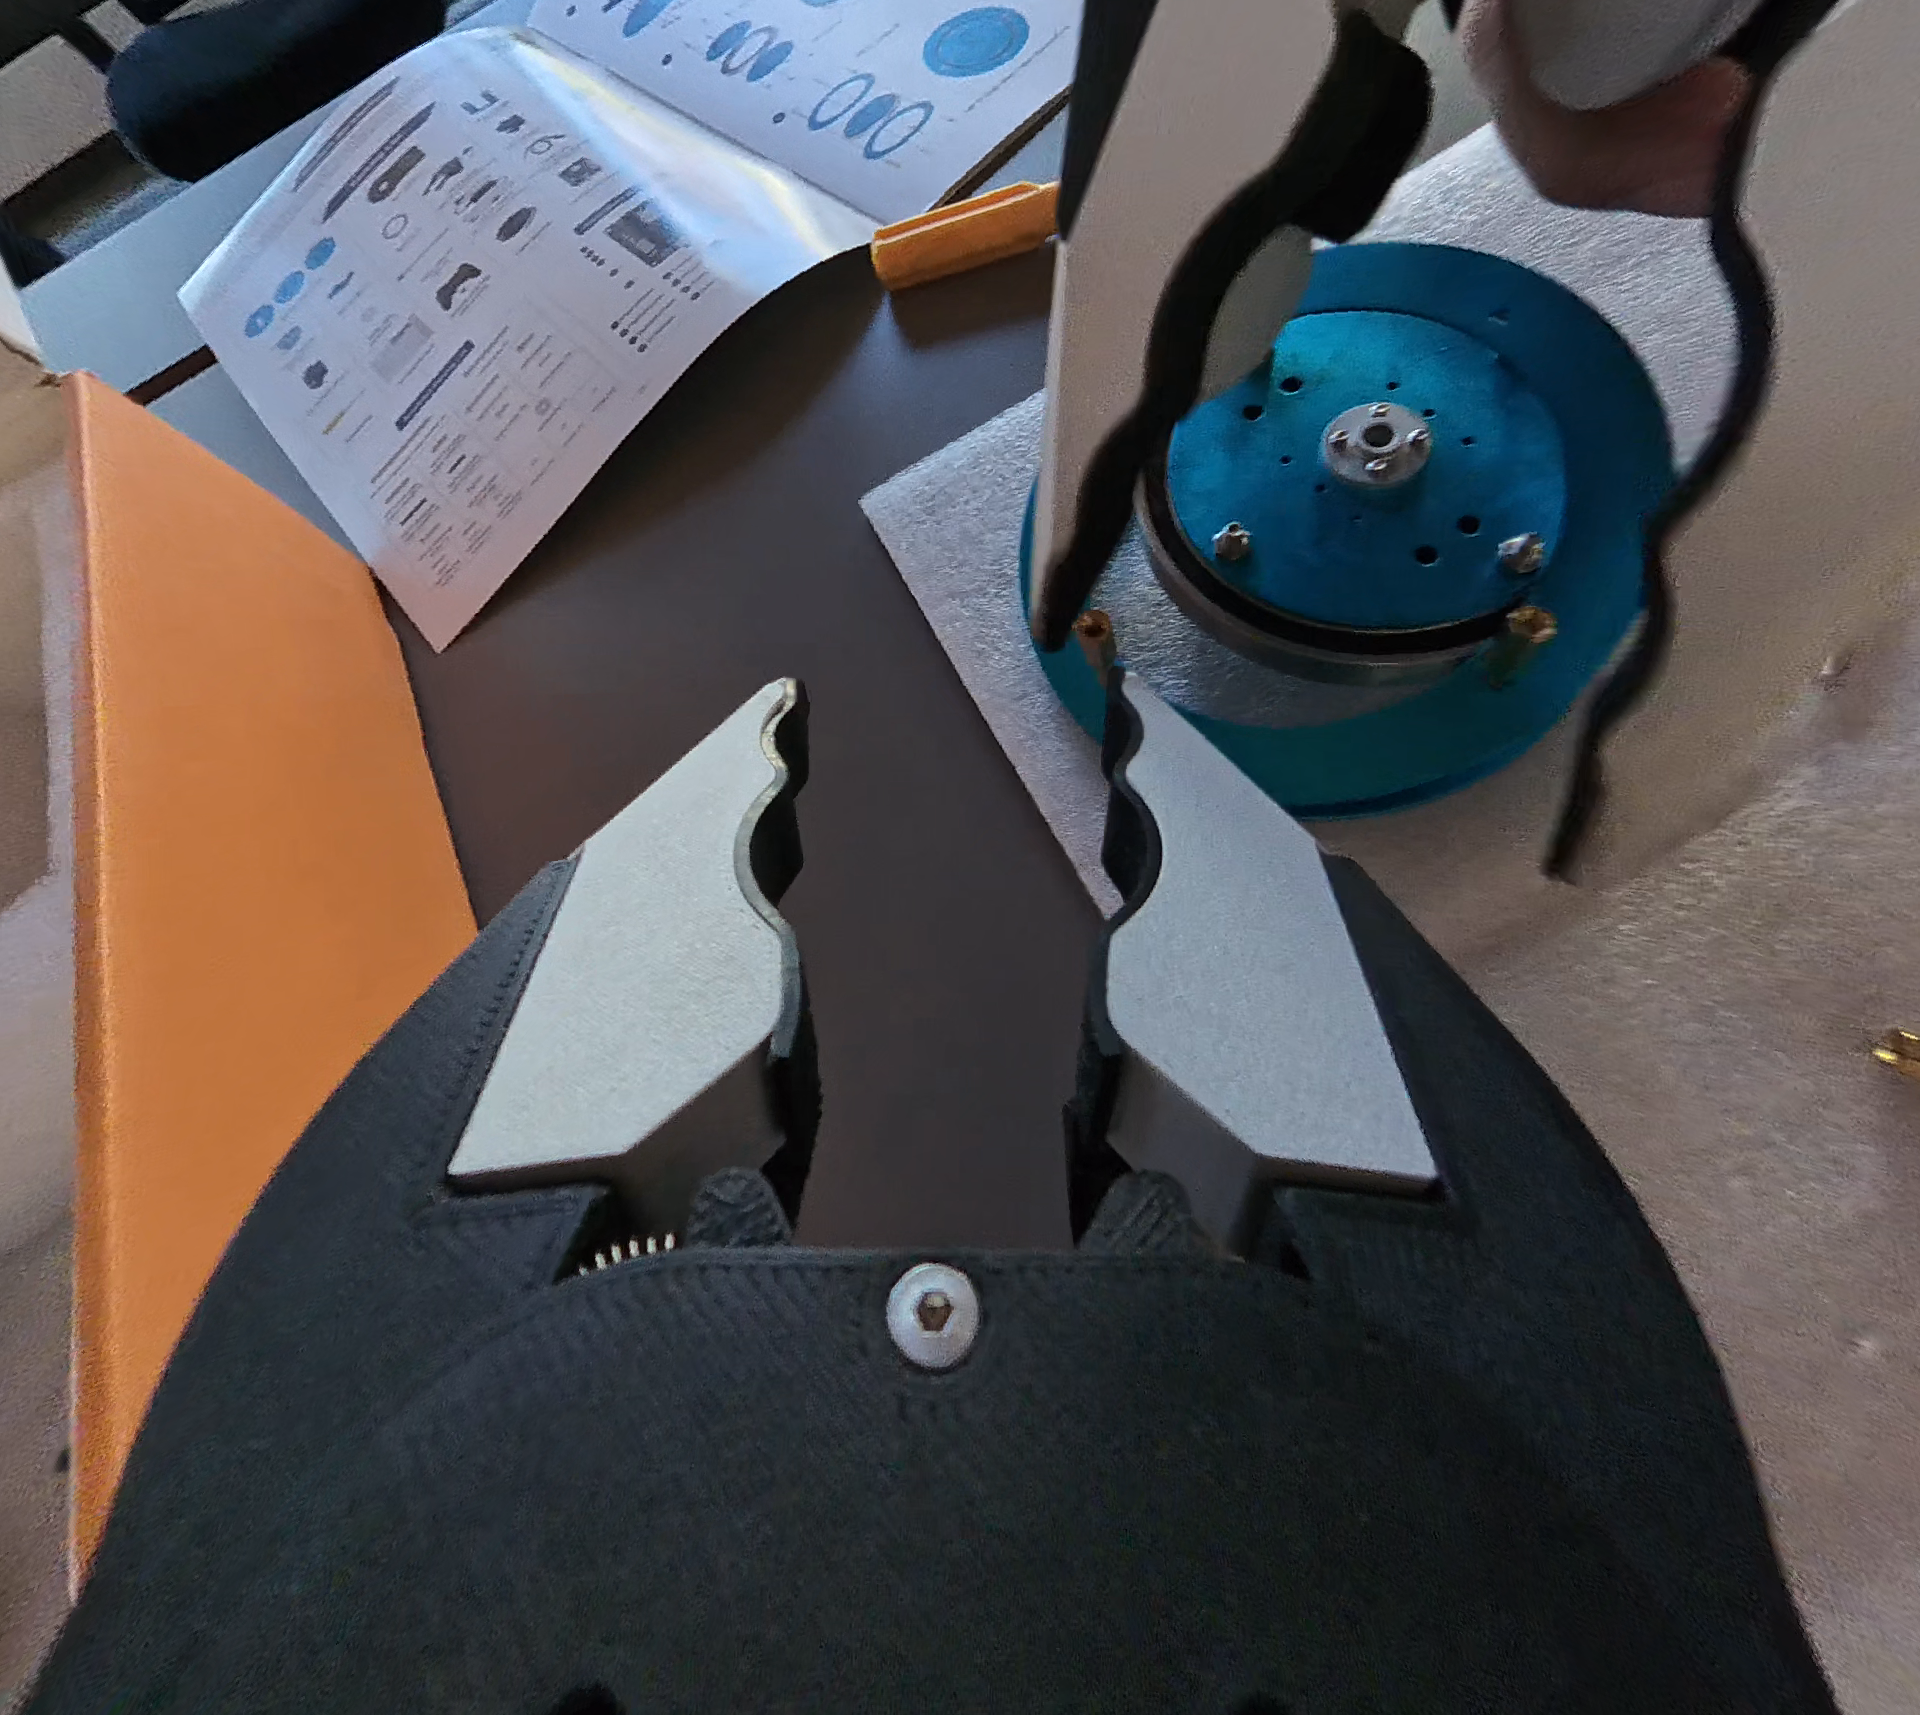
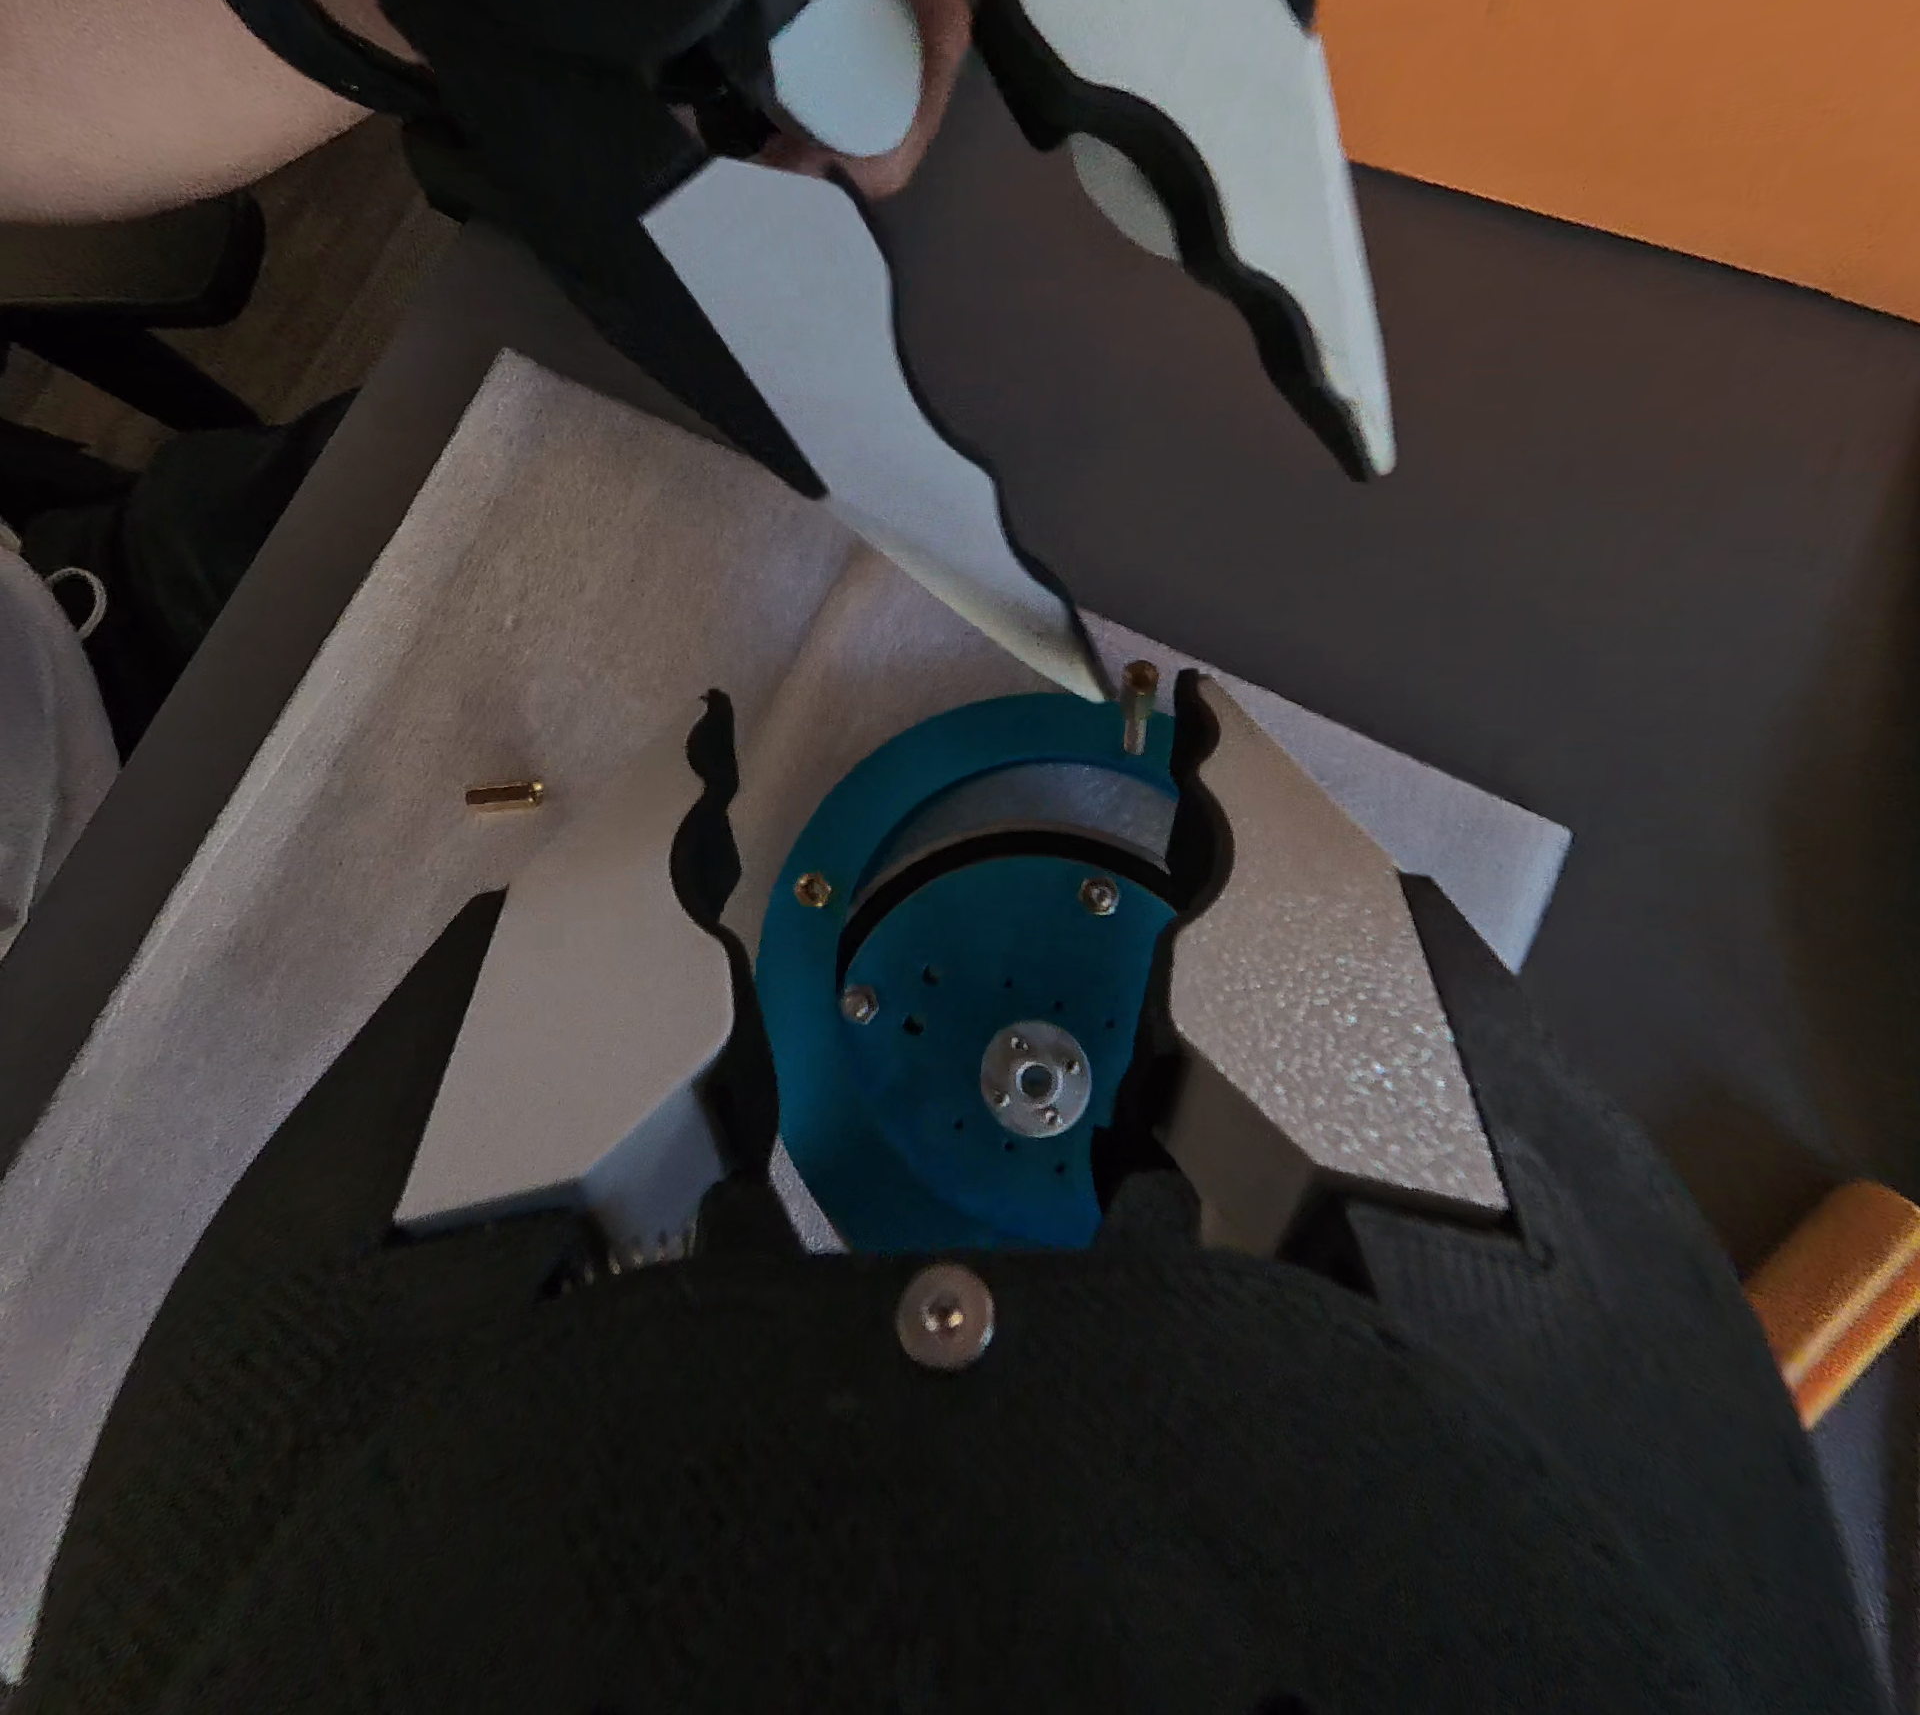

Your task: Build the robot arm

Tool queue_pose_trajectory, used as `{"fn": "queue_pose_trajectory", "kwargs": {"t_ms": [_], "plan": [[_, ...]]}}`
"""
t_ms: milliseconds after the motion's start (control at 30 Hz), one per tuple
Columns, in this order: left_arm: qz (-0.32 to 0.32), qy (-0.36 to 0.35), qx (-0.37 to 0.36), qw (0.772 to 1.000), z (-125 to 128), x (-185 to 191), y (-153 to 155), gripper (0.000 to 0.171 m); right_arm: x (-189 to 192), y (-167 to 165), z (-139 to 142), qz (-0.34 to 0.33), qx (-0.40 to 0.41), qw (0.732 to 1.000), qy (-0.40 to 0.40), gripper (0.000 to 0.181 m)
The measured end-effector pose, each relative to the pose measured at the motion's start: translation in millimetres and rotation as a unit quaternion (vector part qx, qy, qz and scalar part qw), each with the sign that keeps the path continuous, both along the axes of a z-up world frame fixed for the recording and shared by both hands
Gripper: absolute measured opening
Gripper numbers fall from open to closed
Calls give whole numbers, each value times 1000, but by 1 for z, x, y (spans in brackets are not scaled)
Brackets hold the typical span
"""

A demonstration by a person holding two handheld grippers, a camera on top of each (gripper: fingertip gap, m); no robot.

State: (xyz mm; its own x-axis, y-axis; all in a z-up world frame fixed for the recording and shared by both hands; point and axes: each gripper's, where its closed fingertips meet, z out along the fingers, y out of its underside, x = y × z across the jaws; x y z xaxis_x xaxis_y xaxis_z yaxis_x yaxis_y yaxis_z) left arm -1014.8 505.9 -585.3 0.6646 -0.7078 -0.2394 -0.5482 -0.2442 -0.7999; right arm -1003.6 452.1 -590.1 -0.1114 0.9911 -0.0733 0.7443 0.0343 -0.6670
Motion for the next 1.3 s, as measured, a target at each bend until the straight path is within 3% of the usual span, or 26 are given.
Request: {"fn": "queue_pose_trajectory", "kwargs": {"t_ms": [200,333,367,433,567,700,833,933,1033,1300], "plan": [[28,-31,-11,999,1,-12,10,53,16,-4,-2,-4,18,1000,-20,83],[19,-10,-20,1000,-2,-15,0,54,13,5,6,-18,27,999,-5,79],[19,-8,-21,1000,-3,-15,-1,53,11,9,8,-15,41,999,-4,70],[19,-9,-26,999,-5,-13,-2,52,10,19,12,-1,92,996,-15,35],[3,-16,-41,999,-13,-3,-4,50,20,32,14,80,201,970,-115,30],[-71,-46,-74,994,-18,21,-17,13,9,30,19,152,233,949,-147,30],[-86,-87,-85,989,-15,24,-13,20,1,35,17,152,215,953,-152,27],[-107,-103,-94,984,-14,26,-14,13,0,35,10,144,177,962,-148,21],[-125,-93,-108,982,-18,29,-15,6,5,34,4,137,150,967,-155,6],[-141,-74,-117,980,-24,37,-11,2,12,42,5,47,54,991,-115,5]]}}
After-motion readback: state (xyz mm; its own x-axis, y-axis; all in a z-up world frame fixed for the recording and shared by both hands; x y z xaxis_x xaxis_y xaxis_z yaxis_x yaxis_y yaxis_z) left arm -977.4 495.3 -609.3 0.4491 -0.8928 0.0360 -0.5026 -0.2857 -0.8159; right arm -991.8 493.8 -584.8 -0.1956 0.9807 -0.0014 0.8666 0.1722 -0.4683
